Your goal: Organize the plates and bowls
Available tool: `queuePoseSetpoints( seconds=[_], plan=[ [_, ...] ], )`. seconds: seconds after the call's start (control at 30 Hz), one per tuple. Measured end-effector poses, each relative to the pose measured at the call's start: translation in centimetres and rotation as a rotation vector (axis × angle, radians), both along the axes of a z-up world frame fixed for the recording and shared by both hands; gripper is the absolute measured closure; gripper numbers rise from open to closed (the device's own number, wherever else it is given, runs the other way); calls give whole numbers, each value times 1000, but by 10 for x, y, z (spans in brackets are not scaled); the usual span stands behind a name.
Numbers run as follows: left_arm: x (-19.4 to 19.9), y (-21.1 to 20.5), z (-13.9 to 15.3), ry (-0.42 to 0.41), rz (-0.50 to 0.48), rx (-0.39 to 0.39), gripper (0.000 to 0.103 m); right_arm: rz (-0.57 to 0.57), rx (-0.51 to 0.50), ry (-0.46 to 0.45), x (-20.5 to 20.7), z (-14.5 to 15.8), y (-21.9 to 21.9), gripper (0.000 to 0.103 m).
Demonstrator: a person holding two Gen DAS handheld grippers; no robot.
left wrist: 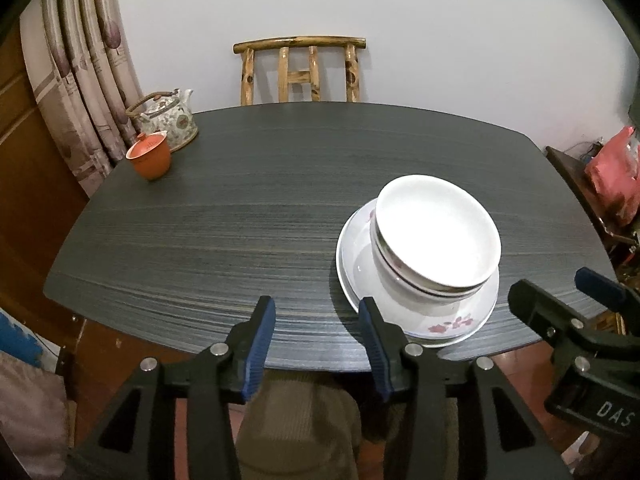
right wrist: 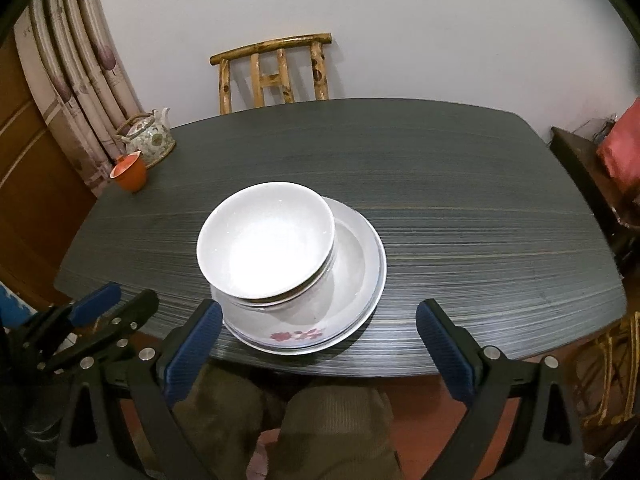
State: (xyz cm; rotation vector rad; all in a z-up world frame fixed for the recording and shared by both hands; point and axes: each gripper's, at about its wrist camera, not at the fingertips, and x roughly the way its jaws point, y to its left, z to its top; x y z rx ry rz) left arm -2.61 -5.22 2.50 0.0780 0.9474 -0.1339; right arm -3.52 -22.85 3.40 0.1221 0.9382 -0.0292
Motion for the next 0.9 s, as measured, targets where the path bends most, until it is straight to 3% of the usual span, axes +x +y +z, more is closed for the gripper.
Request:
queuePoseSetpoints(
  seconds=[0.9],
  plan=[
    [-15,18,-15,27,54,31,57,41,-27,-15,-24,-16,15,5]
  ],
)
